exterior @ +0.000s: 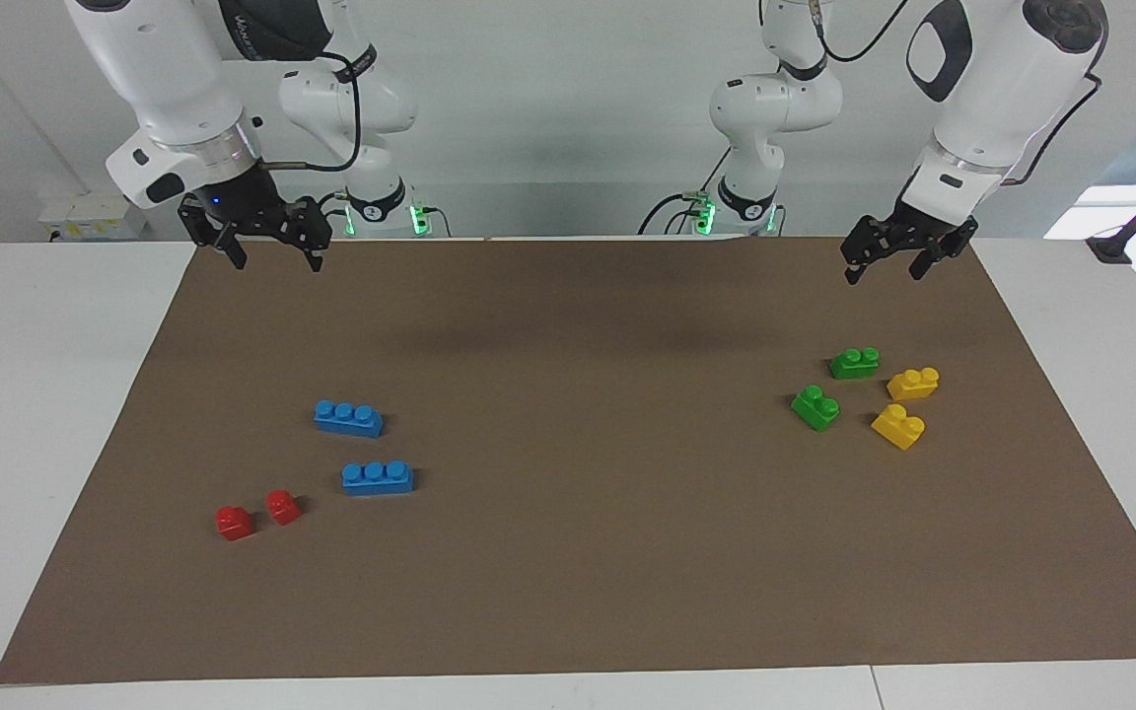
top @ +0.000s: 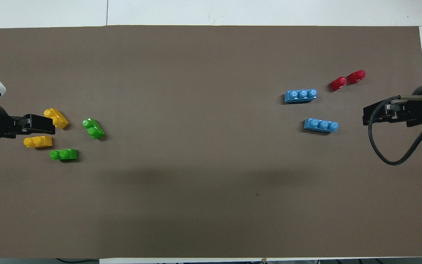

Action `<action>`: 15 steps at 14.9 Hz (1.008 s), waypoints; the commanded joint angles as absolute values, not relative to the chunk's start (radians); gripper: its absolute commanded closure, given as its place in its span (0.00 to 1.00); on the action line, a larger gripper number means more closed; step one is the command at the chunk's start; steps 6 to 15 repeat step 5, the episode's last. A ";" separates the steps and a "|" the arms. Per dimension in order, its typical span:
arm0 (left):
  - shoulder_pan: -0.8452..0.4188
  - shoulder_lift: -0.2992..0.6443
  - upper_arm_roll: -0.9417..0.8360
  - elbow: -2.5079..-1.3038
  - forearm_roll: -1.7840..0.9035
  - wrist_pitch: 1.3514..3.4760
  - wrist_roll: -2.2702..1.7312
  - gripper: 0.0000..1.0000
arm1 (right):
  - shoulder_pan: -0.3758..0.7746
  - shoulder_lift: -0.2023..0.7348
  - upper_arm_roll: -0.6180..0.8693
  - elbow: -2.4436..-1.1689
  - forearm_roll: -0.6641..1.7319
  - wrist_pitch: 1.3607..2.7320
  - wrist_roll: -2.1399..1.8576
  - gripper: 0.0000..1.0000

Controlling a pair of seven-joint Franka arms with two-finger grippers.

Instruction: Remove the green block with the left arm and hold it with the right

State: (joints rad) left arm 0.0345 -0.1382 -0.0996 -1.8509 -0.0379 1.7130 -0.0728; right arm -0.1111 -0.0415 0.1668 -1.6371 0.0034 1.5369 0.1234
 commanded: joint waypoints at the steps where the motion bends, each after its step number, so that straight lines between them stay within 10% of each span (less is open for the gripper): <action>1: 0.044 -0.135 -0.104 -1.838 -0.025 1.710 -0.058 0.00 | -0.121 -0.046 0.172 -1.631 -0.015 1.522 0.116 0.00; 15: 0.044 -0.135 -0.104 -1.838 -0.025 1.710 -0.057 0.00 | -0.120 -0.051 0.172 -1.635 -0.014 1.523 0.135 0.00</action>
